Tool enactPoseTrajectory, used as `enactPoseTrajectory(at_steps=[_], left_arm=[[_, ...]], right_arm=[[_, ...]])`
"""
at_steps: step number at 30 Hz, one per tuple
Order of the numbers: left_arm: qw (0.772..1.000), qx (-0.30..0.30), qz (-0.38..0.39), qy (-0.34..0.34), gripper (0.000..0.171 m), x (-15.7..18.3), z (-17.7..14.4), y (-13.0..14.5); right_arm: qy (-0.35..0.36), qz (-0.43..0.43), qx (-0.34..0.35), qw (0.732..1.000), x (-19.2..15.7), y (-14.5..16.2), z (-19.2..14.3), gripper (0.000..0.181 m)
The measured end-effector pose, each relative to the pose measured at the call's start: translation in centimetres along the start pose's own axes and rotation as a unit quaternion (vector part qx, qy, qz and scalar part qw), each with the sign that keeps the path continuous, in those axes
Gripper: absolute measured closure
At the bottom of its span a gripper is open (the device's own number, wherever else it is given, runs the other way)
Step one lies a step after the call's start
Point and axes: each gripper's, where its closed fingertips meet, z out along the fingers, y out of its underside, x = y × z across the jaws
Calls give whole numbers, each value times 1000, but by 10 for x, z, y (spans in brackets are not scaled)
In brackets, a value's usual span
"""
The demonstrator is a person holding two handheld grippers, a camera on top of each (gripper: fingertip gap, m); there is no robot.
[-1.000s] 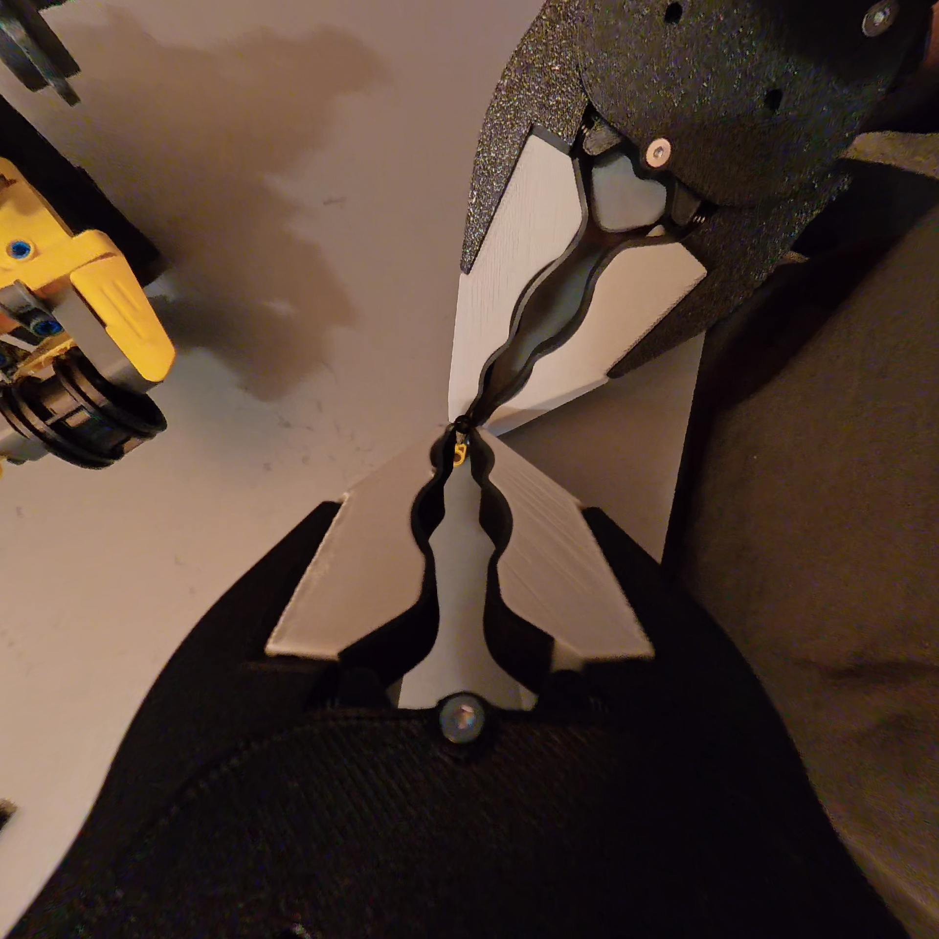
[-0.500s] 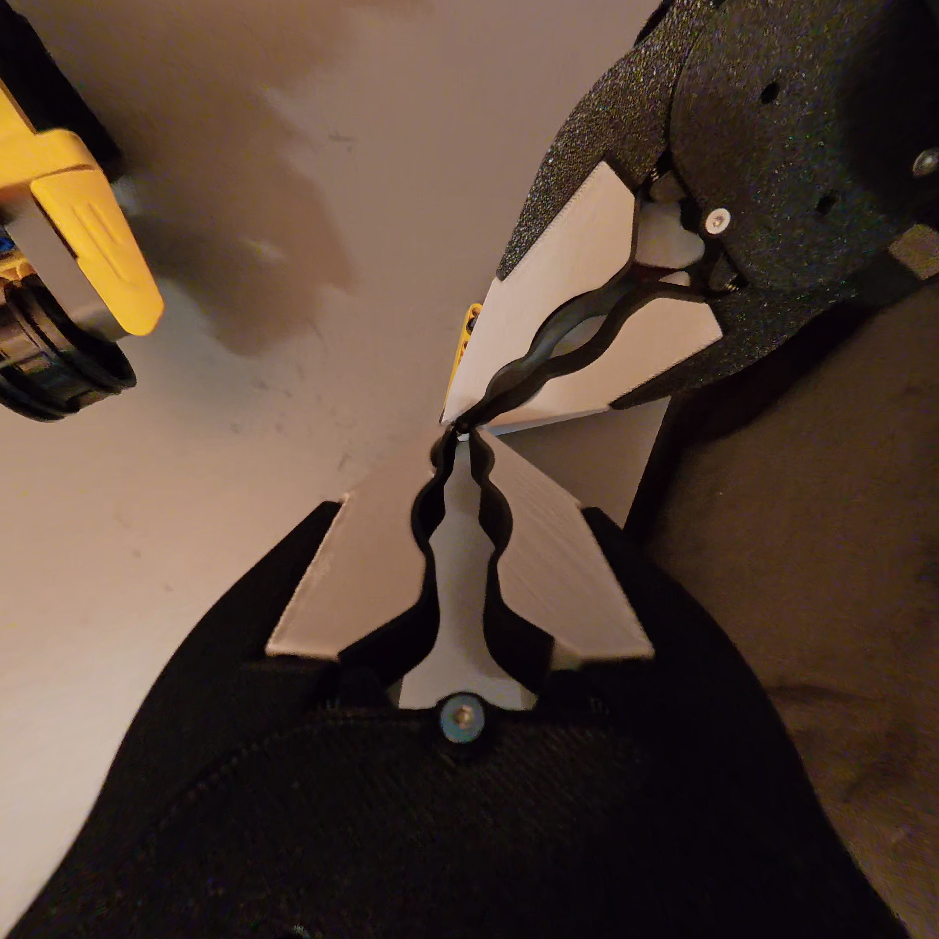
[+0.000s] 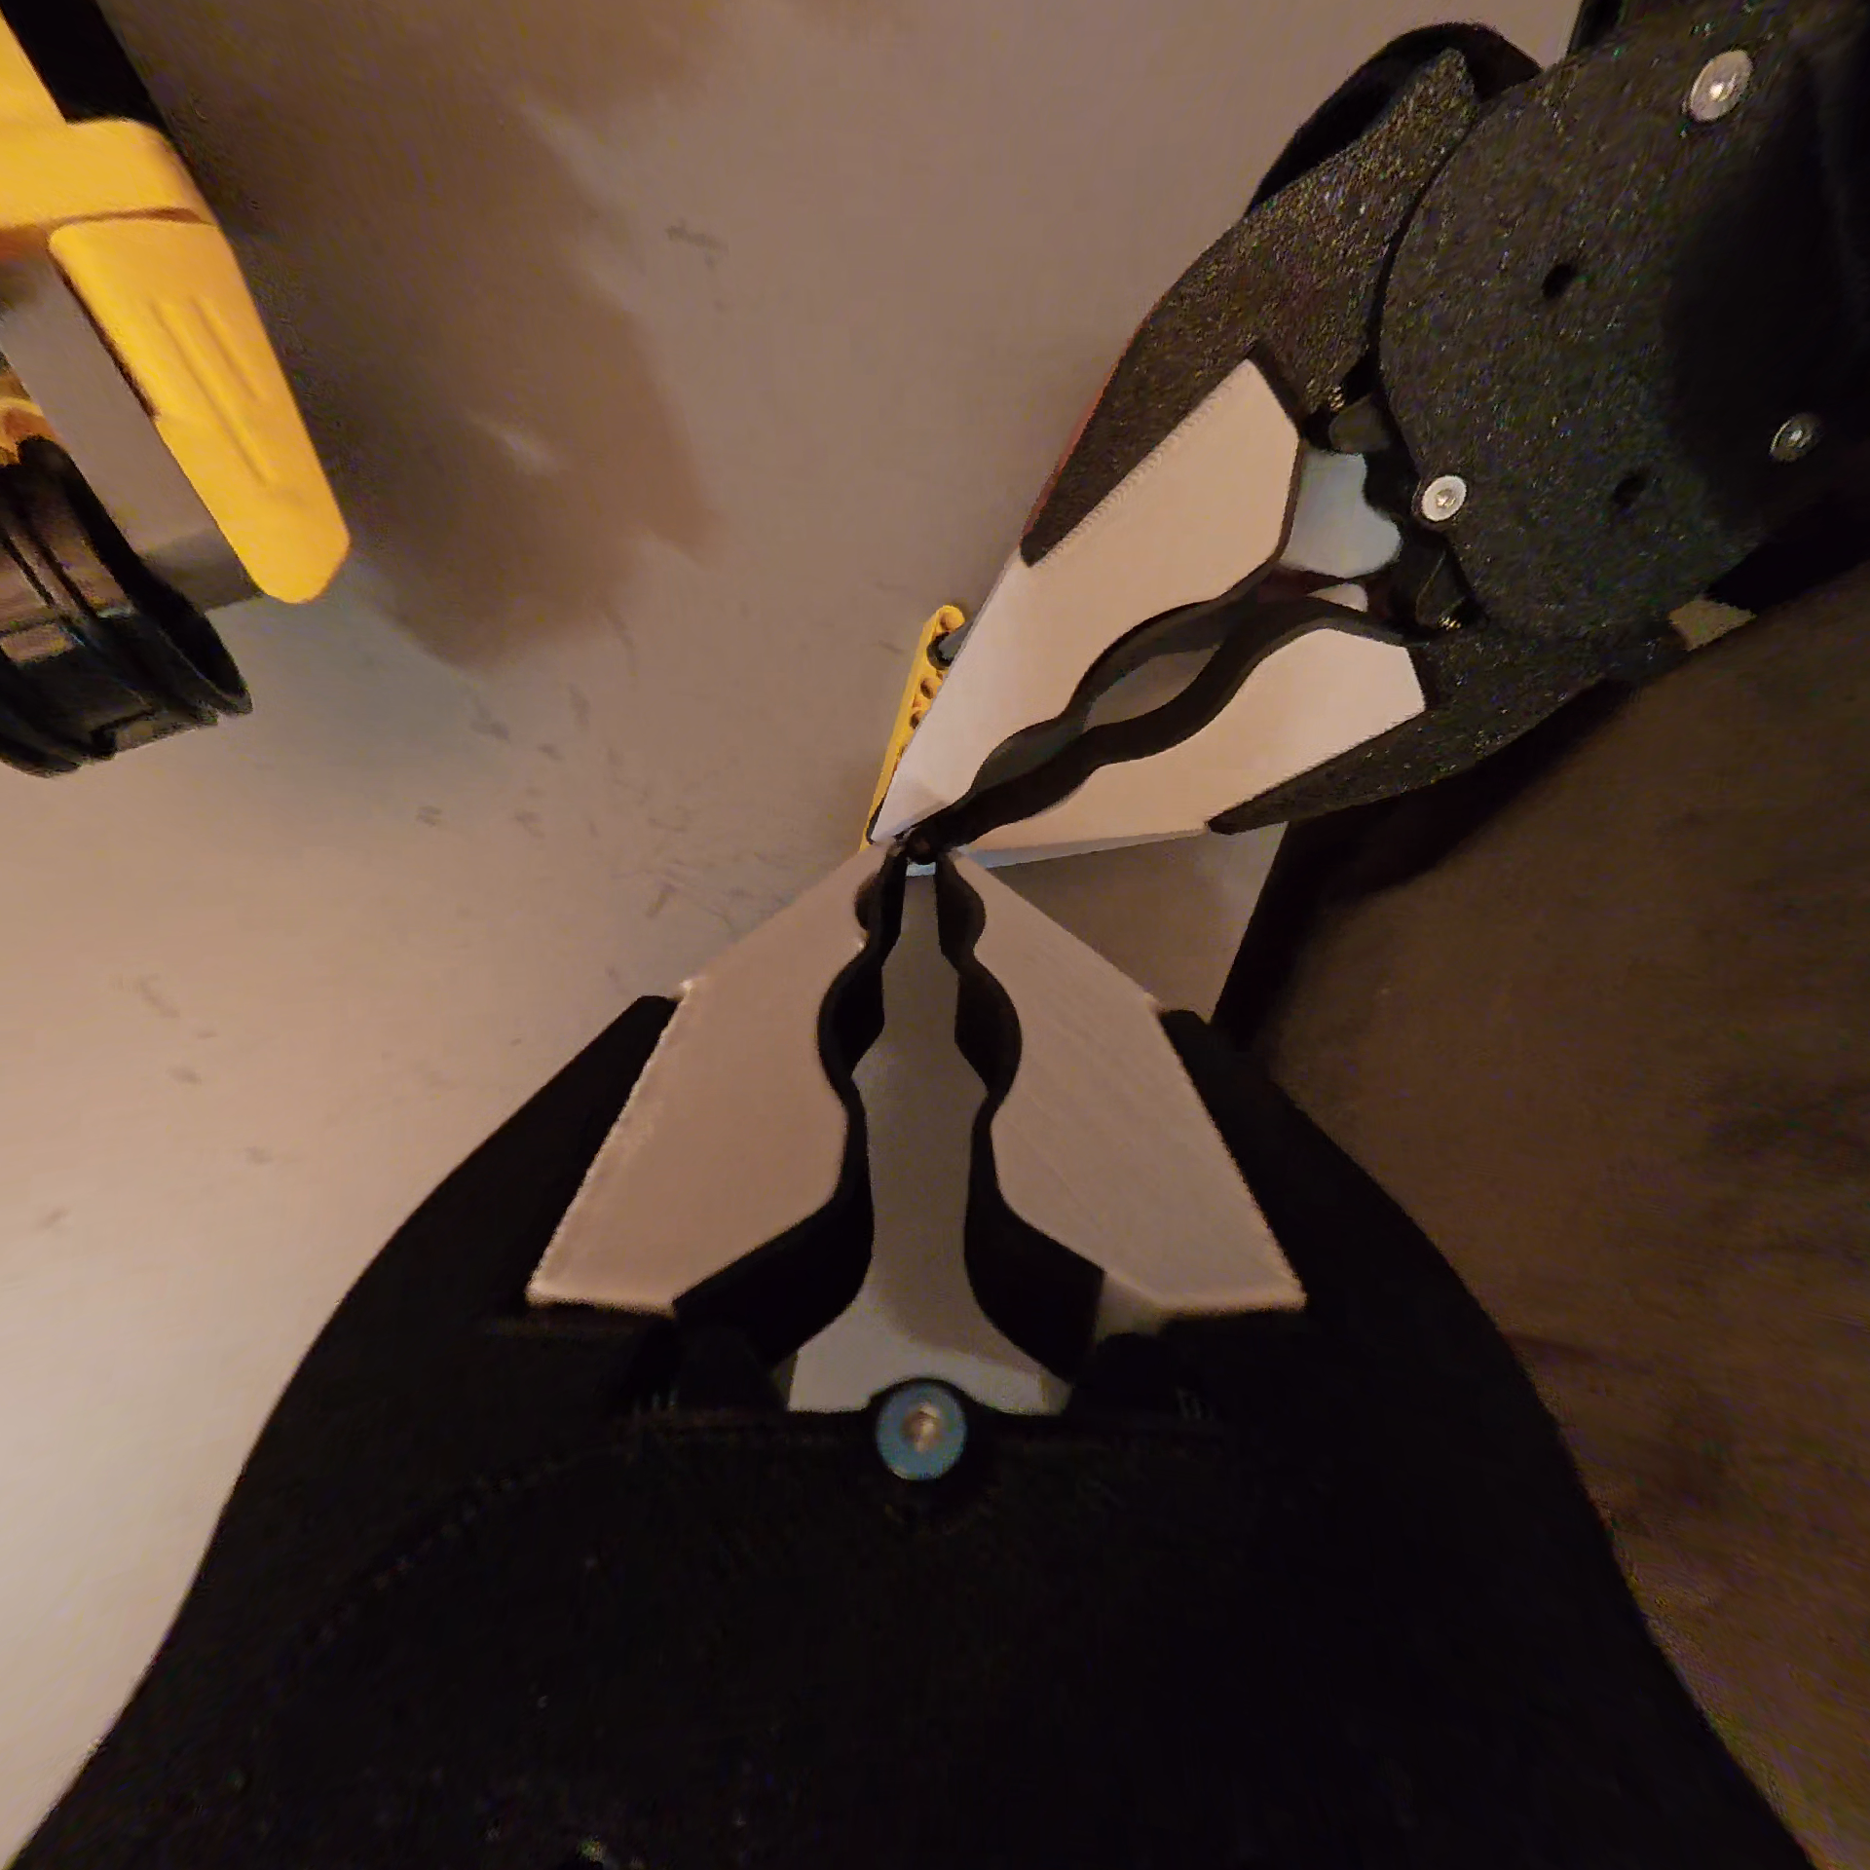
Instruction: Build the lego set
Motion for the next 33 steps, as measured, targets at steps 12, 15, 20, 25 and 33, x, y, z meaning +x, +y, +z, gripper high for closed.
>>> enactPoseTrajectory(at_steps=[12,15,20,25,33], left_arm=[[996,42,58,-55,156,-2,-5,-5],[993,51,85,-70,161,-1,-4,-7],[991,38,92,-87,164,-5,0,-5],[991,30,99,-91,166,-5,3,-2],[991,25,97,-85,166,-3,5,-1]], right_arm=[[-3,7,0,1000,0,0,0,178],[-2,6,0,1000,0,0,0,178],[-3,7,0,1000,0,0,0,178],[-4,8,0,1000,0,0,0,178],[-5,11,0,1000,1,0,0,178]])
